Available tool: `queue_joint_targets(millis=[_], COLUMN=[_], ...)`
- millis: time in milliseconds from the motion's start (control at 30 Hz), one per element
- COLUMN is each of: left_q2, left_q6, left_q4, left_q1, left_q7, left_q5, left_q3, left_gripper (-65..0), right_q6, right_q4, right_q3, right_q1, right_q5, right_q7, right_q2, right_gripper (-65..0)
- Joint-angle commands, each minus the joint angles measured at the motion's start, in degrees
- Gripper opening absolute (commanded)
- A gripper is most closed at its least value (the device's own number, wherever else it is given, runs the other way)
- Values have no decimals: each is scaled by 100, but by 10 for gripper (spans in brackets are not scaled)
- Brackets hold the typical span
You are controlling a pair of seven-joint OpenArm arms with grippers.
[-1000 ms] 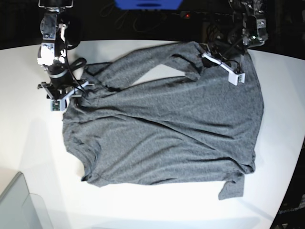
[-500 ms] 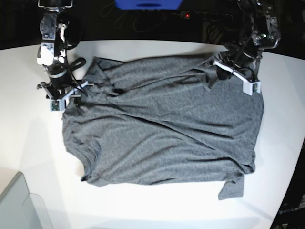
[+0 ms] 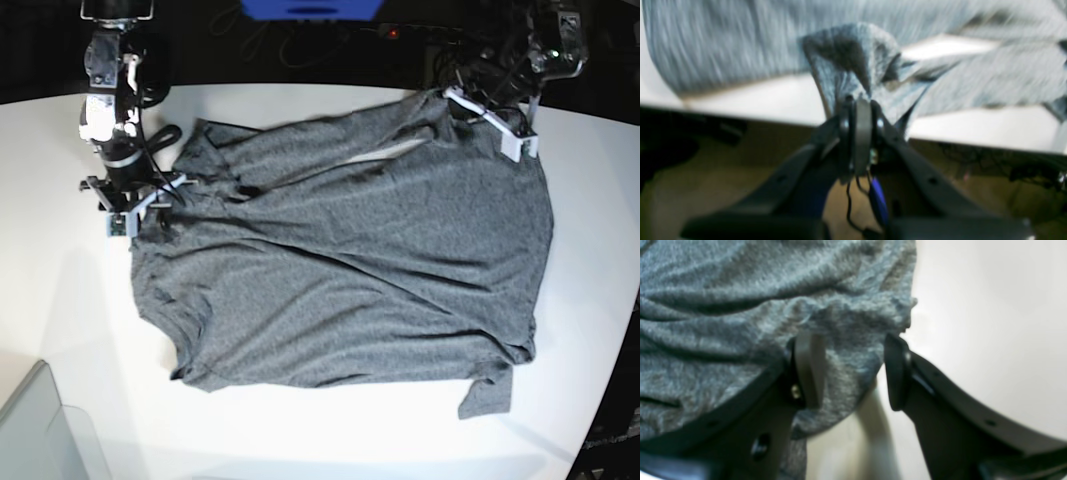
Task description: Layout the t-shirt on the table in an organized manner, then fold the t-shirt properly
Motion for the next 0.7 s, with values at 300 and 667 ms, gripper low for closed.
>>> queue_joint_targets(millis=[300,667], left_q2=[-60,-25], left_q6=[-27,-27], left_q4=[82,64], left_q1=[317,-43], left_q7=[7,7], left_q5=[-48,-48], left_q3=[-290,-246], left_gripper=[-649,-649], right_q6=[-4,-12], right_q4=[-1002,-1627], right_q3=[50,15], right_q1=[613,1308], right_q5=[4,4], right_q7=[106,106], right_q2=[216,321], right_gripper=[-358,-358])
